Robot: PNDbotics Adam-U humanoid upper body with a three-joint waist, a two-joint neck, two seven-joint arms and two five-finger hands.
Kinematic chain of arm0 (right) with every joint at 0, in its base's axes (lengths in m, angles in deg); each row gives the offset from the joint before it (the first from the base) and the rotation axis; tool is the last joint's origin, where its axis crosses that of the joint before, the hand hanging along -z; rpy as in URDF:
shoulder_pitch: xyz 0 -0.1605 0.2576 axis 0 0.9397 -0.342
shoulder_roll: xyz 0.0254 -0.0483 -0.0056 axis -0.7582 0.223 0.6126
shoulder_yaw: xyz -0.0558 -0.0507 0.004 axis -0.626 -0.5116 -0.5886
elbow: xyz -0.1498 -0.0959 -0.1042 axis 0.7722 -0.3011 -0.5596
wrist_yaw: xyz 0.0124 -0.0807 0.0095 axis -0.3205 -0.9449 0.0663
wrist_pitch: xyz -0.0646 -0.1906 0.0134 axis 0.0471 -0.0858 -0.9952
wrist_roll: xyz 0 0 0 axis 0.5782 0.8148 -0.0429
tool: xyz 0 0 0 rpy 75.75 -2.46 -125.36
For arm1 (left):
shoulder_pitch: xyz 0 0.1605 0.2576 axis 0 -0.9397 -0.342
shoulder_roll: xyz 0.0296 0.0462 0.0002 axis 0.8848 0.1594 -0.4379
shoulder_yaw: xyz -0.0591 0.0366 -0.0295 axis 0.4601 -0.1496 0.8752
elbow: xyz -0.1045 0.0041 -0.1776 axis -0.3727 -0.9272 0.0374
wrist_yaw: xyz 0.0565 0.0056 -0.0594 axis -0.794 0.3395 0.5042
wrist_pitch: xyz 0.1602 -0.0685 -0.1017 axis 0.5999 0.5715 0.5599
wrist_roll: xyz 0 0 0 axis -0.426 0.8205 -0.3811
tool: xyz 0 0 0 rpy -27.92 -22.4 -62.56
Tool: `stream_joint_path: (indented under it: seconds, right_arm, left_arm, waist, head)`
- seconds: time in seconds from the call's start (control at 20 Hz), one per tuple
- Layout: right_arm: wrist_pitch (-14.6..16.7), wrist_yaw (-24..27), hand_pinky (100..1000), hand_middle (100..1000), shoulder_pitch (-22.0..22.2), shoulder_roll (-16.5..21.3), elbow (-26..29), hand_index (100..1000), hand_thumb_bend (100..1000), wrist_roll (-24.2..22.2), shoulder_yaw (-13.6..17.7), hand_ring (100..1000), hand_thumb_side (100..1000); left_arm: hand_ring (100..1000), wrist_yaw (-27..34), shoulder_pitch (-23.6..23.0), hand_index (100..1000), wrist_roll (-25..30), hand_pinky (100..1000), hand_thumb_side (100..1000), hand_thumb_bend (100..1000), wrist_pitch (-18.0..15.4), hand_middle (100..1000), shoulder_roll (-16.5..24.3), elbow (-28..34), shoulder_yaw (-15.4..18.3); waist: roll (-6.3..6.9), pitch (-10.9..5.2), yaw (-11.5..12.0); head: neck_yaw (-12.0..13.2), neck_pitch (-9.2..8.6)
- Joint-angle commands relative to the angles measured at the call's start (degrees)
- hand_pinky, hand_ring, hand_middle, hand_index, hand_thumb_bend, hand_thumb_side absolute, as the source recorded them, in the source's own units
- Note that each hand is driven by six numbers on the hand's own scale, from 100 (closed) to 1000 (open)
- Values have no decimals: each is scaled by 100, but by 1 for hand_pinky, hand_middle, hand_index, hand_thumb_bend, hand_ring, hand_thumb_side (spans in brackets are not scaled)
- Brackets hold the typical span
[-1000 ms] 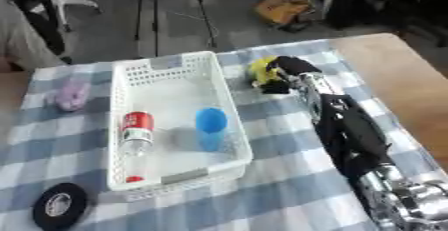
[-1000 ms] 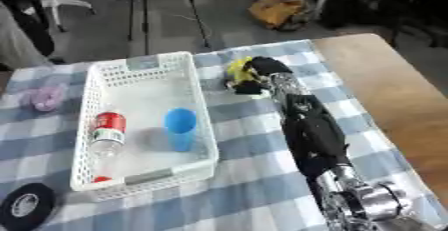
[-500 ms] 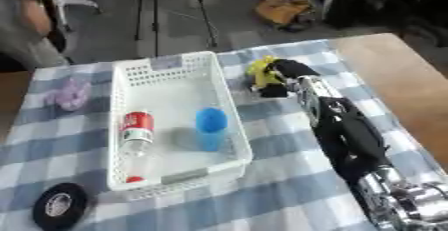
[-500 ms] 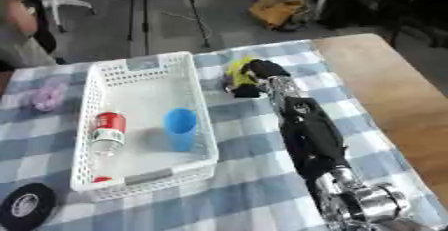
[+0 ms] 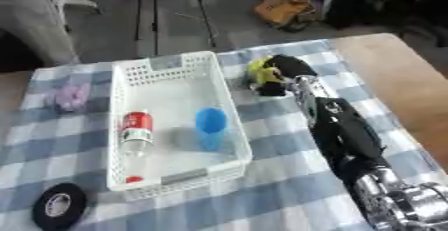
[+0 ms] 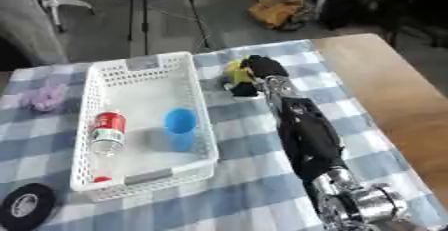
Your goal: Pick up objects on the table and place them in the box.
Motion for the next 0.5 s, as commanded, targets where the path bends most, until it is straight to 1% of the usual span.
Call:
stream_joint_path:
  seconds: [0.05, 0.1, 0.15, 0.2, 0.35, 0.4, 0.45, 0.5]
  right_arm:
    - [5, 87, 468, 818, -158, 76, 270, 864, 472, 154, 31, 577, 767]
    - [4, 102, 468, 818, -167, 78, 294, 864, 472, 174, 32, 577, 767]
    - [2, 115, 468, 818, -170, 79, 310, 863, 377, 188, 32, 575, 854]
    - [0, 125, 468, 815, -188, 82, 327, 863, 471, 205, 32, 575, 757]
    - [-44, 110, 482, 819, -260, 90, 297, 864, 469, 236, 45, 588, 756]
    - [-71, 77, 570, 843, -301, 99, 266, 880, 480, 258, 51, 659, 740]
    - [-97, 31, 570, 843, -336, 105, 227, 880, 480, 286, 57, 659, 740]
    - [-113, -8, 610, 850, -360, 108, 193, 885, 481, 318, 63, 687, 736]
  left_arm:
    - [941, 12, 78, 854, 13, 380, 931, 536, 3, 885, 69, 92, 7]
    - [941, 12, 79, 854, 15, 380, 931, 536, 3, 885, 69, 92, 6]
    - [941, 11, 80, 854, 16, 379, 931, 536, 2, 885, 69, 91, 5]
    - [941, 11, 81, 854, 17, 379, 931, 536, 1, 885, 71, 91, 5]
    - [941, 11, 94, 854, 20, 379, 931, 536, -4, 885, 66, 98, 2]
    - [941, 10, 101, 854, 23, 378, 931, 535, -7, 886, 64, 105, 0]
    - [941, 9, 106, 854, 26, 378, 931, 535, -8, 886, 62, 111, -3]
    - [941, 9, 109, 854, 28, 377, 931, 535, -9, 886, 60, 116, -4]
  waist:
    - [72, -95, 5]
    - [72, -93, 5]
    - [72, -92, 5]
    - [74, -87, 7]
    - [80, -54, 32]
    - [90, -24, 53]
    - [96, -5, 67]
    - [101, 8, 78]
  head:
    - [-19, -61]
    - [-22, -62]
    - [-28, -63]
    - [-44, -66]
    - [-75, -103]
    - [-90, -124]
    - [-101, -137]
    - [-110, -144]
